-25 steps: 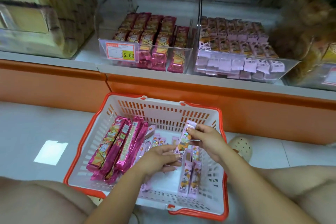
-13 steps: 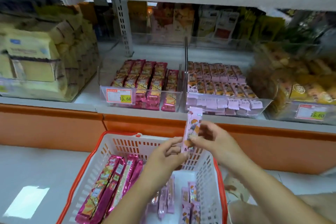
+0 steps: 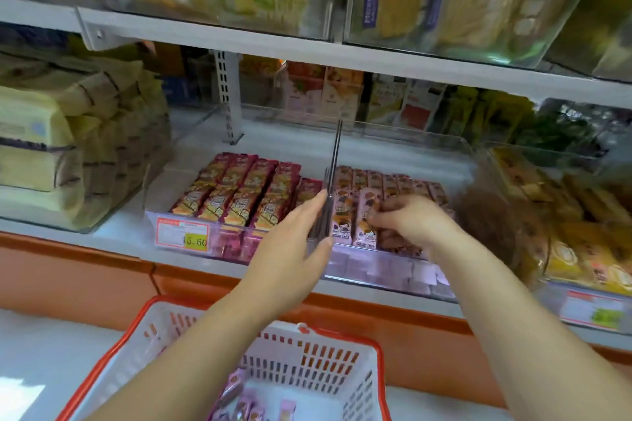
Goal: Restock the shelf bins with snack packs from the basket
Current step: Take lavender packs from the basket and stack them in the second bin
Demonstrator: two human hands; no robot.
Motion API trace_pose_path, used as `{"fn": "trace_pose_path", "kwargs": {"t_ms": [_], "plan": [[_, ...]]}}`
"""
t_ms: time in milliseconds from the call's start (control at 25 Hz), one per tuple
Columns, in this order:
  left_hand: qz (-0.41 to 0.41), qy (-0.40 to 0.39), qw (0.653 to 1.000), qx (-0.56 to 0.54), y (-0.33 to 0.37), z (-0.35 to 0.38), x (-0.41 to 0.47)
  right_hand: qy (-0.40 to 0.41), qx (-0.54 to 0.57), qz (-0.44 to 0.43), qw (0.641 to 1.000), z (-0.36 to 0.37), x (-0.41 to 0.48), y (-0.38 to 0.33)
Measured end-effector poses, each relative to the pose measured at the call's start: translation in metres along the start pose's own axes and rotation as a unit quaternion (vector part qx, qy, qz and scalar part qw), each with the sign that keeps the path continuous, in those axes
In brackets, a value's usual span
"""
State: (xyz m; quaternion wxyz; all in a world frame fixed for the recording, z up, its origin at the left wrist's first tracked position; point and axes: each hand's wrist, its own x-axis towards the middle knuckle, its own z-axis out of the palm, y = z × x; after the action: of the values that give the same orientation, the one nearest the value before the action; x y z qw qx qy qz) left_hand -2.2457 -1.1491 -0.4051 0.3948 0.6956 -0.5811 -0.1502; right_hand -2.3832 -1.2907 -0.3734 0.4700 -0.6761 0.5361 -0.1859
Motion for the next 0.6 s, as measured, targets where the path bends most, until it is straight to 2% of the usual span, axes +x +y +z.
{"fn": "trace_pose_path", "kwargs": {"t_ms": [80,240,320,440,520,600], "plan": [[0.006,0.002,1.0,-0.004,-0.002,0.004,-0.001,-0.03,-0.021,0.024,0.999,0.002,0.005,-0.002],[0.002,0.014,1.0,-0.002,0.001,0.004,-0.001,-0.033,-0.047,0.018,0.998,0.0,0.003,0.005],[0.007,0.024,0.999,-0.022,0.002,0.002,-0.005,0.027,-0.066,-0.044,0.996,-0.001,-0.004,0.006],[0.046,0.11,0.99,-0.072,-0.007,0.0,-0.031,0.154,-0.023,-0.218,0.963,0.002,-0.038,-0.003],[0.04,0.146,0.984,-0.093,-0.028,0.006,-0.056,0.15,0.041,-0.302,0.941,0.012,-0.074,-0.008],[-0.048,0.096,0.988,-0.114,-0.065,0.023,-0.085,0.096,0.04,-0.319,0.942,0.039,-0.099,0.005]]}}
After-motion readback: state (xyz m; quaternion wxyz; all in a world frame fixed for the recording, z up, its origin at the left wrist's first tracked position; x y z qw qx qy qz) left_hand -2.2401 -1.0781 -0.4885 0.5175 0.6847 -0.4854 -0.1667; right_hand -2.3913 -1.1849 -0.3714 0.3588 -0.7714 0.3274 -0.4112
